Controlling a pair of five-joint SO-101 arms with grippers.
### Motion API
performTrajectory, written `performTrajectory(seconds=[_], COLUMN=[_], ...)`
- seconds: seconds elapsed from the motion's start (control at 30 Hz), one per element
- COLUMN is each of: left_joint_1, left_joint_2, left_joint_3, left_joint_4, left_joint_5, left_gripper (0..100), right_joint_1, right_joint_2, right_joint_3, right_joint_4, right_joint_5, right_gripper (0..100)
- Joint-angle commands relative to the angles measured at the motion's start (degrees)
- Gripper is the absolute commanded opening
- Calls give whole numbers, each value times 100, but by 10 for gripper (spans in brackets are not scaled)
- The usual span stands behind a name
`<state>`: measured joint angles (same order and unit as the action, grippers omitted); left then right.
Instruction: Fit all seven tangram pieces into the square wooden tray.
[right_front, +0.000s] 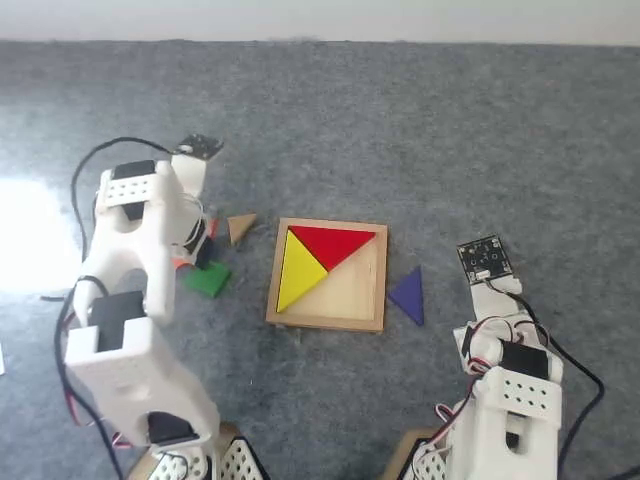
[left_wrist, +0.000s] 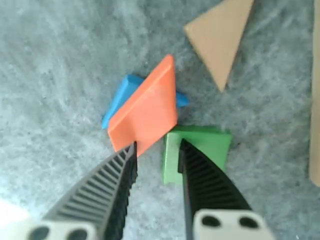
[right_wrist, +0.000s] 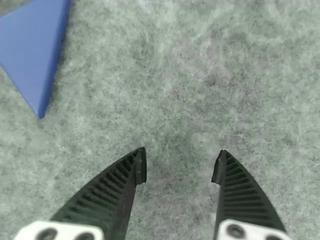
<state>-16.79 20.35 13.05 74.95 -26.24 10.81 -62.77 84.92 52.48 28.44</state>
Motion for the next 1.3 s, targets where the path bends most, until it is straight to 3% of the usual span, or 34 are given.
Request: performTrajectory(seconds=[0.0,0.27,0.43,0.57,0.87,1.27], left_joint_1=[-536,-1459,-1222,-686,422,308], left_joint_2=[105,-607,-2110,-2804,-1512,-651], left_joint_3=[286,180,207,224,277,312], left_joint_4=[-18,193,220,53,-905,-1152], left_joint_5=[-255,-800,-774,-202,809,774], left_gripper=[137,107,136,153,156,156], right_joint_1=[22,-31,-171,-171,-163,-163], right_joint_2=[40,40,-4,-4,-4,-4], right_joint_3=[-62,-62,-9,-9,-9,-9], right_joint_4=[-127,-127,-127,-127,-127,-127], right_joint_5=[79,79,79,79,79,79], right_gripper=[216,216,216,216,216,216])
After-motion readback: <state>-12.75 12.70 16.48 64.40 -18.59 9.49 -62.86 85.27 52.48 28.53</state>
